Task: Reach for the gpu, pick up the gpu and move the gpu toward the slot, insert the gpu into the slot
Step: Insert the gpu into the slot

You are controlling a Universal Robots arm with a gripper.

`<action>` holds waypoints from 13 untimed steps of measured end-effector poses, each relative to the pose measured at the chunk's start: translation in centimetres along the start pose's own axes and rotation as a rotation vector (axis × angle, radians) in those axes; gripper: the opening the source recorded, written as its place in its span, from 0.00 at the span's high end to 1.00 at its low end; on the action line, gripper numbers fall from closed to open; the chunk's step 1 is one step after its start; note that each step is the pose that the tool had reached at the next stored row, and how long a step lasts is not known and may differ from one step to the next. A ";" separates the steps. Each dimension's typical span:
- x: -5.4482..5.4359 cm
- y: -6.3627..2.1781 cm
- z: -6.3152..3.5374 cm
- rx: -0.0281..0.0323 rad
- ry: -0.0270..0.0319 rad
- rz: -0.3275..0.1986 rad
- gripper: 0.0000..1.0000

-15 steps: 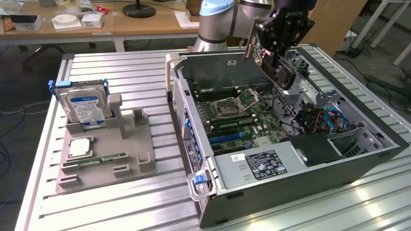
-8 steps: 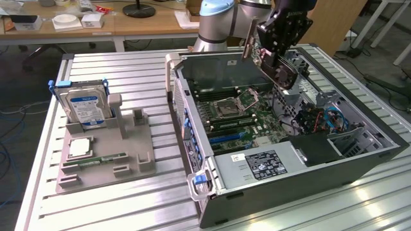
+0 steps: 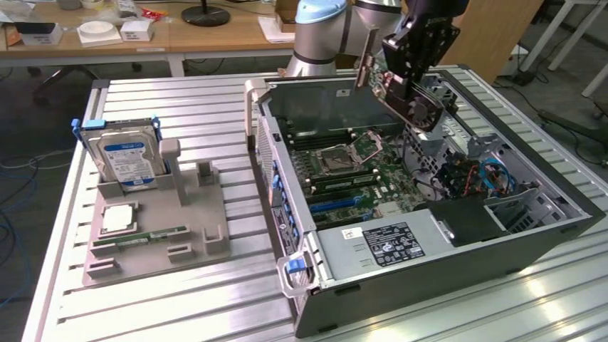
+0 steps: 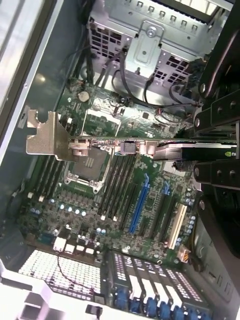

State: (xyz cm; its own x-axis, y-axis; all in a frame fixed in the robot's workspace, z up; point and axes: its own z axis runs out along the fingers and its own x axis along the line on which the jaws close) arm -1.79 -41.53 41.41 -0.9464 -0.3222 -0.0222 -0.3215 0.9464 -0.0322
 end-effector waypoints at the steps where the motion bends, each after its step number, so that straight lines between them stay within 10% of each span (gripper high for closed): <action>1: 0.0 0.00 0.01 -0.0004 -0.0004 -0.013 0.74; 13: 0.0 0.00 0.02 -0.0036 -0.0052 -0.163 0.74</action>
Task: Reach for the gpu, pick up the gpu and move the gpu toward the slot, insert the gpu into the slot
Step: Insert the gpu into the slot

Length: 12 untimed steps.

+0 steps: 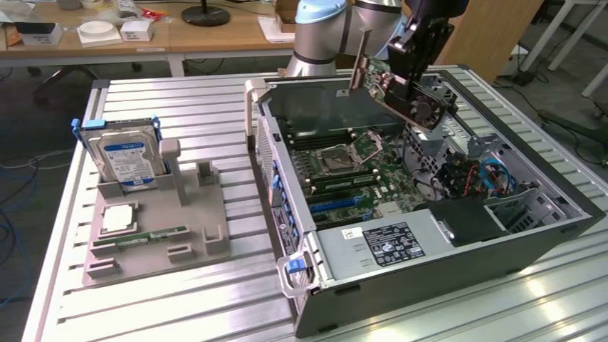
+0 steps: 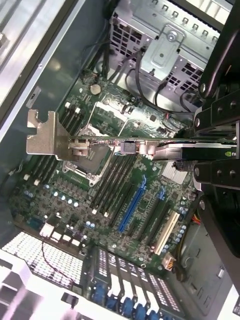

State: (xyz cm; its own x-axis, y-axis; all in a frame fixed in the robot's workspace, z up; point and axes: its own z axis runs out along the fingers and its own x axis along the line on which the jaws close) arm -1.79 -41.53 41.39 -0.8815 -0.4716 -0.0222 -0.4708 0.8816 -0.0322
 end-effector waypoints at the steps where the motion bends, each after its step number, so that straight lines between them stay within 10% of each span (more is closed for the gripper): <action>1: 0.0 0.00 0.00 -0.0002 -0.0003 -0.008 0.74; 12: 0.0 0.00 0.01 -0.0039 -0.0043 -0.107 0.74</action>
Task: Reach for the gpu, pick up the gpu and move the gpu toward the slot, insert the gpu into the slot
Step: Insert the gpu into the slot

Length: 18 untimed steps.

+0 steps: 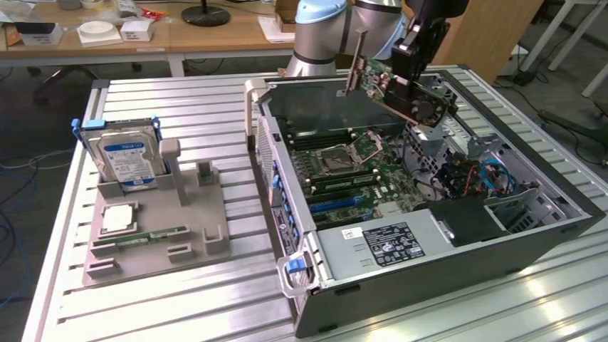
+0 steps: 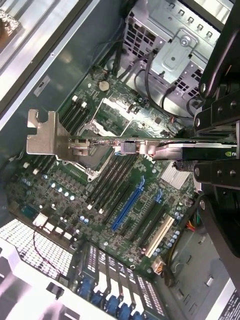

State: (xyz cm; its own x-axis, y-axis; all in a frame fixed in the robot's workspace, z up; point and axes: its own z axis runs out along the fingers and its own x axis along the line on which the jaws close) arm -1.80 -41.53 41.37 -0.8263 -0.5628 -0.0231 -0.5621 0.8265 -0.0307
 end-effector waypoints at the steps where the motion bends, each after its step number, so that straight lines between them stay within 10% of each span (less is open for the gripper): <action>1: 0.0 0.00 0.00 -0.0004 -0.0005 -0.010 0.74; 18: 0.0 -0.06 0.07 -0.0084 -0.0077 -0.127 0.74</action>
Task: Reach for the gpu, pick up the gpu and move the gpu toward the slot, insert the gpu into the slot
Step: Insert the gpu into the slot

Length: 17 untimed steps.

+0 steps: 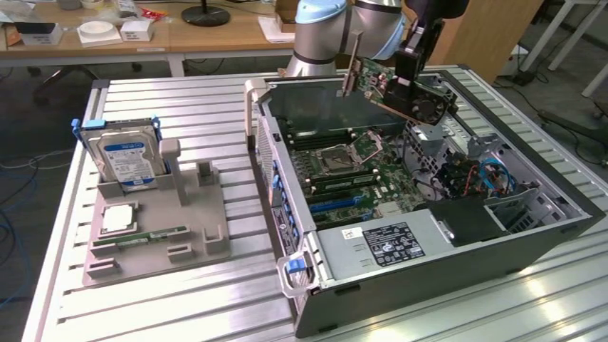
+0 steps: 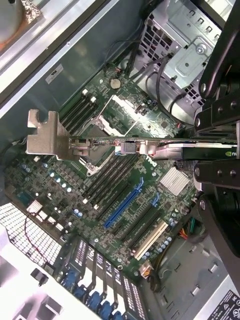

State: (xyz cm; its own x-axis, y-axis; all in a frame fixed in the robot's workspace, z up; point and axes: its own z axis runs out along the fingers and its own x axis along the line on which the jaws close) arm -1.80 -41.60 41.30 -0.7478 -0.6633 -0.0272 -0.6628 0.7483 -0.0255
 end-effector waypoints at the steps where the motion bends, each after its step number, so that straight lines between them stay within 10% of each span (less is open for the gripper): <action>1: 0.0 -0.01 0.00 -0.0003 -0.0002 -0.005 0.74; 17: 0.1 -0.10 0.07 -0.0056 -0.0051 -0.093 0.74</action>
State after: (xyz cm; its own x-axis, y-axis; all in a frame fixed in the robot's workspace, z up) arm -1.79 -41.74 41.24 -0.6829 -0.7299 -0.0300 -0.7296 0.6835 -0.0226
